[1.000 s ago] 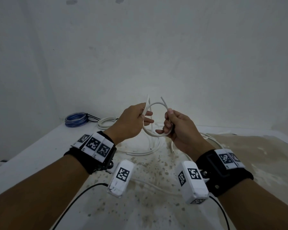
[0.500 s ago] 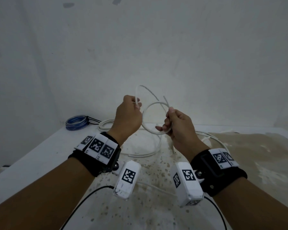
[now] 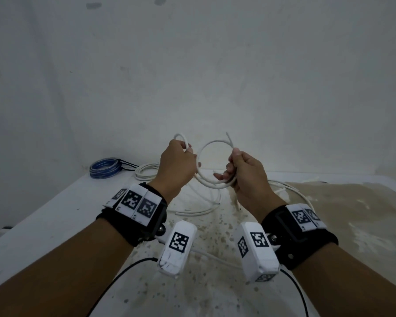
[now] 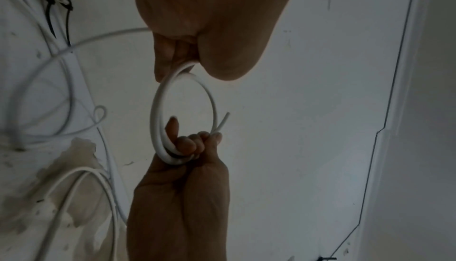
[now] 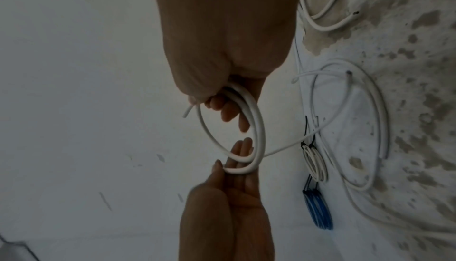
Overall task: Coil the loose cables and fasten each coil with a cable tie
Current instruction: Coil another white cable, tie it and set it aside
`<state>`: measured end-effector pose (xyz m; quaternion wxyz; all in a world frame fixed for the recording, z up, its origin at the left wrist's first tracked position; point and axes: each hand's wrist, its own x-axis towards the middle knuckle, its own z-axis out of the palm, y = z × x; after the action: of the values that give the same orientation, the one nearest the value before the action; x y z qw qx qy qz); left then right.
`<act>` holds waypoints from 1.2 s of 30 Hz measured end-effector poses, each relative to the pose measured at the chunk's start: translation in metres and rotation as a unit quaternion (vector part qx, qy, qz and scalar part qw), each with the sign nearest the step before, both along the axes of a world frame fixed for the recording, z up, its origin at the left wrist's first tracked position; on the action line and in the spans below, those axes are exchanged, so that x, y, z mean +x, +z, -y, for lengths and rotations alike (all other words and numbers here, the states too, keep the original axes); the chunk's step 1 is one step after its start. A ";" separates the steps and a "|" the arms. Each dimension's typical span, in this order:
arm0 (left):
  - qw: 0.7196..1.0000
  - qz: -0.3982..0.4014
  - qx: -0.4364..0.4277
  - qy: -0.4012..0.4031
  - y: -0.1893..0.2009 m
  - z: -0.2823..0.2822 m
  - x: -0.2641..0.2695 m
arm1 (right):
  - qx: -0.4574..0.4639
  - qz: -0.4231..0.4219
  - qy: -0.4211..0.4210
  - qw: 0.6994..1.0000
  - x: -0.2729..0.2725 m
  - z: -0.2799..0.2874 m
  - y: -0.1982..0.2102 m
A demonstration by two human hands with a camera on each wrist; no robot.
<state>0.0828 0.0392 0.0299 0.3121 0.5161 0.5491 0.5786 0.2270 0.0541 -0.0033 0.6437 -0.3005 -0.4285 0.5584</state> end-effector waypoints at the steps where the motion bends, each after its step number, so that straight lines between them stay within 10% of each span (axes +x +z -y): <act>1: 1.000 0.003 0.002 0.000 0.001 0.000 0.000 | -0.001 0.007 0.022 1.000 -0.002 0.002 0.000; 14: 0.999 0.023 0.016 -0.039 0.003 0.002 0.001 | -0.009 0.090 -0.007 0.996 -0.001 0.004 -0.004; 22: 0.981 -0.162 0.064 -0.084 0.007 -0.005 -0.010 | 0.002 0.102 0.086 0.991 0.004 0.005 0.003; 36: 0.935 -0.262 0.109 -0.212 0.031 -0.008 -0.029 | 0.031 0.108 0.132 0.985 0.014 0.000 0.019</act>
<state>0.0541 0.0468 0.0611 0.2141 0.7847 0.4232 0.3992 0.2406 0.0545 0.0155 0.5232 -0.2799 -0.5483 0.5893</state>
